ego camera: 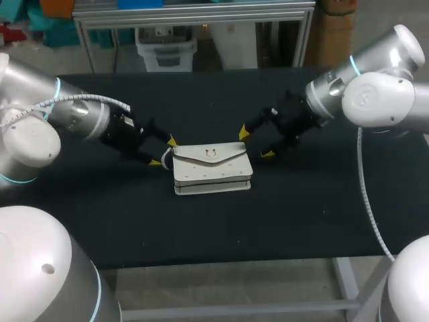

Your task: Pick up the bag, open it, inspect its contents, close it, and place it on the opposite side

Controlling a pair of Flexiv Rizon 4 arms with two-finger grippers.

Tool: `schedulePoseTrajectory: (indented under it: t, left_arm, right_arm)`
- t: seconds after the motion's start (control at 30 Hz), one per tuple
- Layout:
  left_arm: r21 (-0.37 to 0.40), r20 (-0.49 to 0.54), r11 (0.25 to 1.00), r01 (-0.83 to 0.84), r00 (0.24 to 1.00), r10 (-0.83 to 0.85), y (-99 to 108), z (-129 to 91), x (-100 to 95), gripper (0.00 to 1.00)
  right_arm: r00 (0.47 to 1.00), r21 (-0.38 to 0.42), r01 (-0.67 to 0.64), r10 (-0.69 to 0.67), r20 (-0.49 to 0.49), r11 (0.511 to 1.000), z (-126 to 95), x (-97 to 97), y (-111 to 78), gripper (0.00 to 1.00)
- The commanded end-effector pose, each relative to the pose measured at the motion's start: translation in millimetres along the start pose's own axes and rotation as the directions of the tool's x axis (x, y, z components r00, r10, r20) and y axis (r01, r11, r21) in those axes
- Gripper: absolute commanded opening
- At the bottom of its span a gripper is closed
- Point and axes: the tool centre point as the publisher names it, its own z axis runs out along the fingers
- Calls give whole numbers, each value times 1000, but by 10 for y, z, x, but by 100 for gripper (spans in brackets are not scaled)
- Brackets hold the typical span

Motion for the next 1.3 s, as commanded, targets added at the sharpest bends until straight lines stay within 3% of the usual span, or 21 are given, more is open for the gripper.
schedulePoseTrajectory:
  t: [0.03,0.2,0.63,0.87,1.03,1.13,1.3]
  left_arm:
    - [-20,-61,1000,0,998,-1,-35,38,-60,69]
    - [-33,-83,999,-17,996,15,1,39,-32,65]
    - [-50,-79,996,-75,994,71,-9,96,18,75]
    - [-68,-95,994,-89,992,82,-27,173,44,71]
    - [-72,-95,993,-92,992,85,-31,177,52,64]
    - [-74,-97,993,-94,992,87,-31,193,58,61]
    - [-75,-103,993,-92,991,84,-36,202,55,60]
  right_arm:
    - [999,10,-12,12,-39,1000,66,17,-20,100]
    - [998,29,18,-17,-56,999,79,43,-51,100]
    - [998,55,11,-8,-56,998,131,48,-58,100]
    - [983,63,-109,117,-142,992,243,-30,-18,99]
    - [969,61,-142,152,-193,988,248,-6,24,89]
    - [960,78,-153,167,-223,985,277,26,48,67]
    - [955,85,-162,178,-239,983,307,96,51,62]
